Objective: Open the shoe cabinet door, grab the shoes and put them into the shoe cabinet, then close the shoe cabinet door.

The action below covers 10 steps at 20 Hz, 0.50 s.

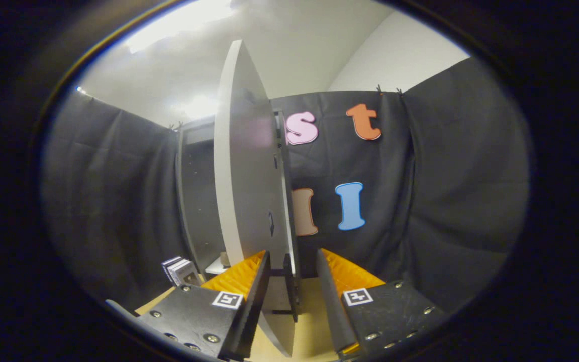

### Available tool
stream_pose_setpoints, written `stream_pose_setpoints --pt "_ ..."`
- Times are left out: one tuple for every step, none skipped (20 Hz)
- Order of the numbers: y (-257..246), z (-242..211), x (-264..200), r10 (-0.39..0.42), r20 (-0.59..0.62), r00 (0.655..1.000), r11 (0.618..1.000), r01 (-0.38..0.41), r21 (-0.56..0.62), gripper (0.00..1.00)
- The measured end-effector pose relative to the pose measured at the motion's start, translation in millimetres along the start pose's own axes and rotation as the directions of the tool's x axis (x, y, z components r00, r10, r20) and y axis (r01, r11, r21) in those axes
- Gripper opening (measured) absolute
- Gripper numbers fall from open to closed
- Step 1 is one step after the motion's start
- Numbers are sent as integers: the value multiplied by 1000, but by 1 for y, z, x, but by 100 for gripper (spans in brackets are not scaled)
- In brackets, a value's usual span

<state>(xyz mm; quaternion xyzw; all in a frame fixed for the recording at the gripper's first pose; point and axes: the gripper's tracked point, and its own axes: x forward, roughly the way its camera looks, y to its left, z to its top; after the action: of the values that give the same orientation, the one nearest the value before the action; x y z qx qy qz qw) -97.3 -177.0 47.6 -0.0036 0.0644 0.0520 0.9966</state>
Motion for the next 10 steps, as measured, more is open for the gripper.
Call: stream_pose_setpoints --pt "8 -1 0 15 -1 1000 1000 -15 5 58" --pt "16 -2 0 29 -2 1000 1000 -29 8 58" --pt "24 -3 2 44 -1 999 999 -44 13 58" --pt "33 -5 4 60 0 998 998 -60 19 58" --pt "41 -6 6 75 0 997 997 -75 25 58" --pt "49 -7 9 89 0 996 996 -89 28 58" --pt "56 -8 10 102 -1 995 994 -102 27 58" --pt "61 -9 12 116 -4 993 993 -115 26 58" --pt "68 -10 15 127 -9 992 992 -127 25 58" --pt "74 -11 16 136 -14 991 990 -136 26 58"
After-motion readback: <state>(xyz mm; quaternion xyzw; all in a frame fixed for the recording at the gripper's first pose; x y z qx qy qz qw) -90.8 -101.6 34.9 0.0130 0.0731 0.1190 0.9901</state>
